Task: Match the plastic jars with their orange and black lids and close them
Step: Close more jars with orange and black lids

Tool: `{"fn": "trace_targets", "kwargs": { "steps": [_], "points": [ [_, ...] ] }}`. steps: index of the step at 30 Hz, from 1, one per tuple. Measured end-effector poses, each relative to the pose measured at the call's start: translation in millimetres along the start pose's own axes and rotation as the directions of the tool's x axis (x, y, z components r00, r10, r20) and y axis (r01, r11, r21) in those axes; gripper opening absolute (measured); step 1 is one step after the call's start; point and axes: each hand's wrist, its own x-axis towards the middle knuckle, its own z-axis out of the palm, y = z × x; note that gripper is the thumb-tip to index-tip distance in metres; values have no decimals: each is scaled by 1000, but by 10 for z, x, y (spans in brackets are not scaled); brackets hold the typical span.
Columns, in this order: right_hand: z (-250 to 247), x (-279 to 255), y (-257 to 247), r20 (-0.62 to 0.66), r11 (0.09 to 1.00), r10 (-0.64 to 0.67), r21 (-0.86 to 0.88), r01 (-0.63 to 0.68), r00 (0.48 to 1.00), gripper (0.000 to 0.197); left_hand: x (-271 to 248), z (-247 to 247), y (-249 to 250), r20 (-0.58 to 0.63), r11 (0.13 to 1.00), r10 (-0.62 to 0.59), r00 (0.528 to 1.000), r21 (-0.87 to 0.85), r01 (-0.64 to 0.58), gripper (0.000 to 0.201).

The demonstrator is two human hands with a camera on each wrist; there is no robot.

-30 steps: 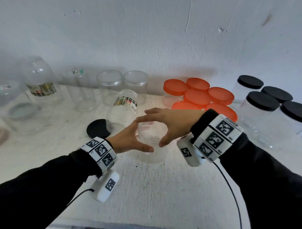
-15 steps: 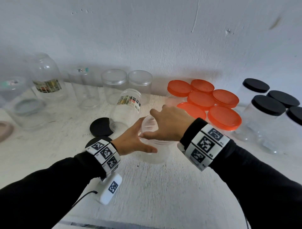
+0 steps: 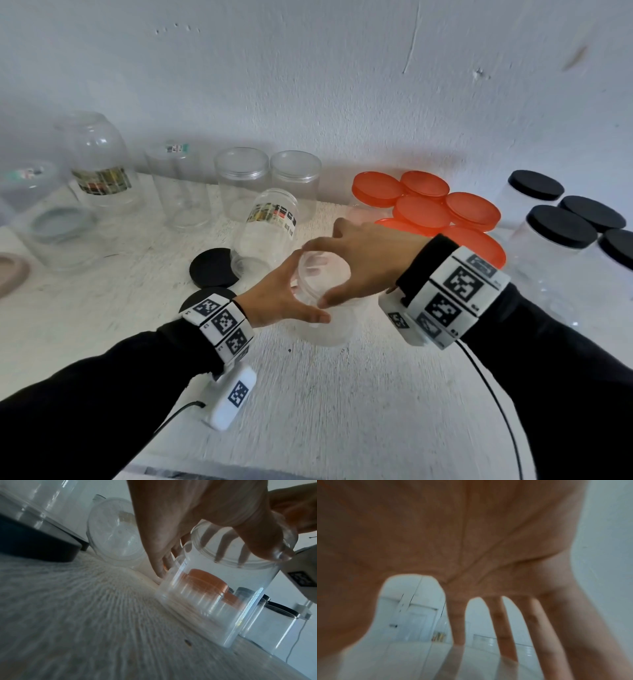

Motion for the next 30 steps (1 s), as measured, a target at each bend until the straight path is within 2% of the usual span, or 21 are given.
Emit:
{"fn": "trace_targets", "kwargs": {
  "steps": [3, 8, 11, 18, 26, 30],
  "points": [
    [40, 18, 8, -71, 993, 60, -93, -67, 996, 90, 4, -3, -8, -3, 1000, -16, 1000, 16, 16, 111],
    [-22, -63, 127, 78, 982, -111, 160, 98, 991, 88, -12, -2, 24, 1, 1000, -10, 1000, 21, 10, 105],
    [45, -42, 127, 4, 981, -123, 149, 121, 992, 82, -17, 0, 25, -16, 1000, -2, 1000, 21, 2, 104],
    [181, -37, 122, -161, 993, -66, 88, 80, 985, 79, -26, 3, 46, -64, 996, 32, 997, 88, -27, 97],
    [269, -80, 119, -196, 992, -55, 105, 76, 979, 78, -32, -2, 48, -56, 994, 33, 998, 107, -27, 104],
    [293, -121, 142, -172, 980, -80, 167, 109, 982, 77, -80, -36, 103, 4, 994, -14, 1000, 112, 14, 103]
  ]
}}
